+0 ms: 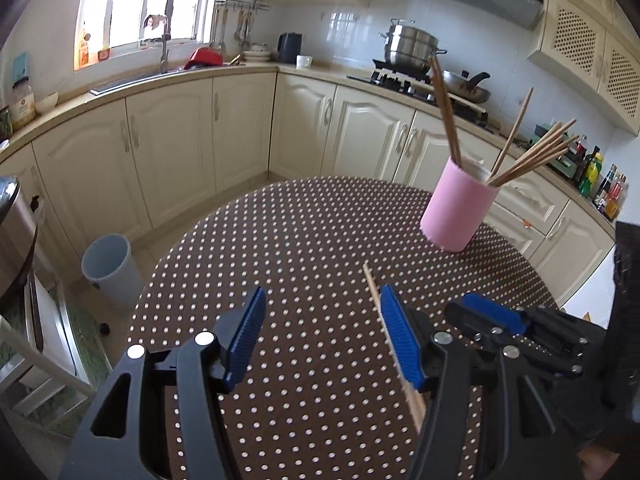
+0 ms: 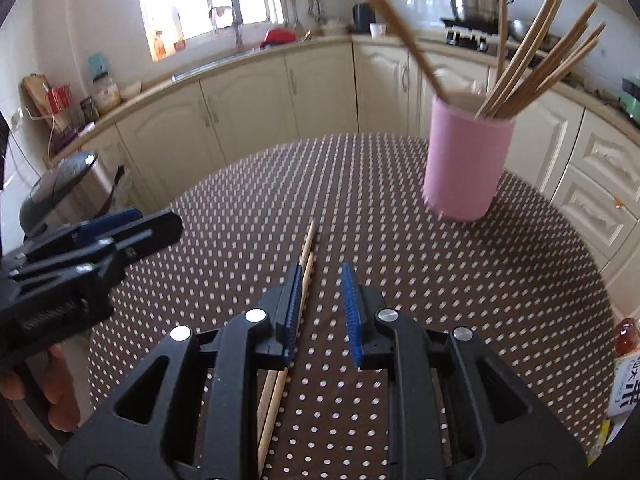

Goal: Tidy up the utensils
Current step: 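Move both open grippers back down to the last chopsticks, then close the right gripper on a chopstick while the left gripper grasps another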

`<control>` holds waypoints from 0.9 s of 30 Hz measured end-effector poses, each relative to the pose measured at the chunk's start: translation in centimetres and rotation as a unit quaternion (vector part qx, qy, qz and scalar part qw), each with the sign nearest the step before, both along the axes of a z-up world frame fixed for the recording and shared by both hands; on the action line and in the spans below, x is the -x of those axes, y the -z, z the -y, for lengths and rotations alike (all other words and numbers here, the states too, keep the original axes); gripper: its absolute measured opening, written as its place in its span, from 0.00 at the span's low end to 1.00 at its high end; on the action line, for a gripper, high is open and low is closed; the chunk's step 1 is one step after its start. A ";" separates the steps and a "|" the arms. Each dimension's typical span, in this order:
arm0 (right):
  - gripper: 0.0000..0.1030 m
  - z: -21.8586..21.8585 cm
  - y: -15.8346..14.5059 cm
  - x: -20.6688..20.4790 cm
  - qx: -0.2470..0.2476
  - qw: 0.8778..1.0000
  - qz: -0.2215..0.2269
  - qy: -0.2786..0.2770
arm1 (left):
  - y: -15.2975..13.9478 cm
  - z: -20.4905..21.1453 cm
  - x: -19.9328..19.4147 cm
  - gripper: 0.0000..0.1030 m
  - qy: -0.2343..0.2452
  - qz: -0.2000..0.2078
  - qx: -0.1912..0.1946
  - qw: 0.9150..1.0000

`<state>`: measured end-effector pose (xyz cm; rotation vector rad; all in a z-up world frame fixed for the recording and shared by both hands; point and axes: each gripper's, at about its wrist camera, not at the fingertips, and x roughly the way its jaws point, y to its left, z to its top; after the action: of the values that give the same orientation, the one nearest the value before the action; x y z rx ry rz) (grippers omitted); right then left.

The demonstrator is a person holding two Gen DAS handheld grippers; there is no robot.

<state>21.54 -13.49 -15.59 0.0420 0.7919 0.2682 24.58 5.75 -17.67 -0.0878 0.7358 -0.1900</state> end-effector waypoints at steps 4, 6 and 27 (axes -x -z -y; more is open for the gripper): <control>0.21 -0.8 1.9 -0.7 0.004 1.000 -0.030 -0.003 | 0.9 -0.7 0.1 0.58 -0.004 -0.004 -0.009 1.000; 0.21 -0.9 2.4 -0.9 0.004 0.999 -0.040 -0.004 | 1.0 -0.9 0.2 0.58 -0.005 -0.006 -0.009 1.000; 0.20 -4.7 4.6 -4.1 0.050 0.996 -0.072 -0.025 | 2.2 -1.1 -1.4 0.58 -0.014 -0.034 -0.015 0.999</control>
<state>25.64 -8.79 -20.16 -0.0530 0.9495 0.2760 26.02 6.82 -19.86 -0.0766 0.8047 -0.1491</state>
